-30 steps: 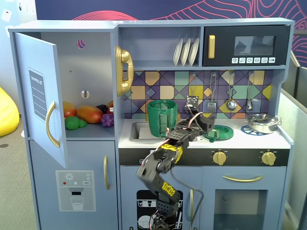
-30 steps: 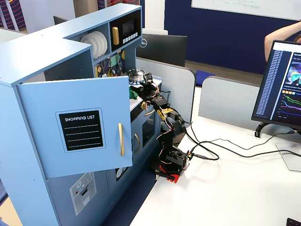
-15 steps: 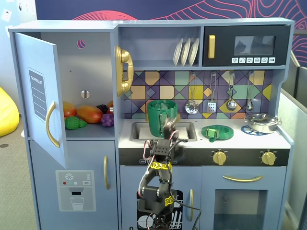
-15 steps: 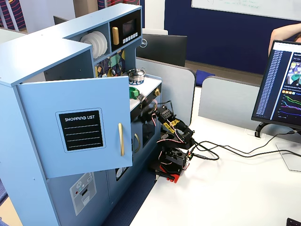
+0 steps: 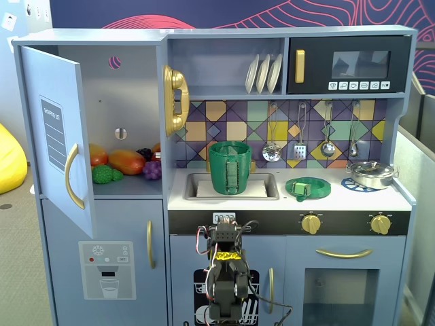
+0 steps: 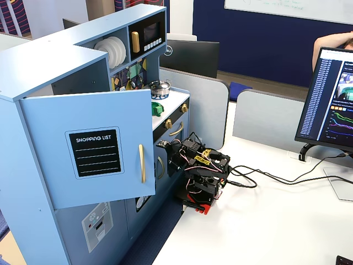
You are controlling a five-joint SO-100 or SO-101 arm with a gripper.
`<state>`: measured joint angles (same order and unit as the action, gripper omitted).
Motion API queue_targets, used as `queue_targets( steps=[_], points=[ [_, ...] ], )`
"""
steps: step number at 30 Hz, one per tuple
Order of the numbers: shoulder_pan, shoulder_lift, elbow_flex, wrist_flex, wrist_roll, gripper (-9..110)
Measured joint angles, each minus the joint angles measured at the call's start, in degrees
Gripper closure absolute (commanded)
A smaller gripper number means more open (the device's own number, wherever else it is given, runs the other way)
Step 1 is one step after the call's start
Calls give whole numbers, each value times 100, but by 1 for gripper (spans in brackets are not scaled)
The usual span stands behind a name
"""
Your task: Take off the lid from the green recipient and place it on the counter
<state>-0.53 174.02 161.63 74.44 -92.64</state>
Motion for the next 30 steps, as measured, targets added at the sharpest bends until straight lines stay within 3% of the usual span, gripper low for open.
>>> queue_targets(
  steps=[11,30],
  points=[
    [0,782,589,633,70,101],
    [229,835,659,633,422,94]
  ],
)
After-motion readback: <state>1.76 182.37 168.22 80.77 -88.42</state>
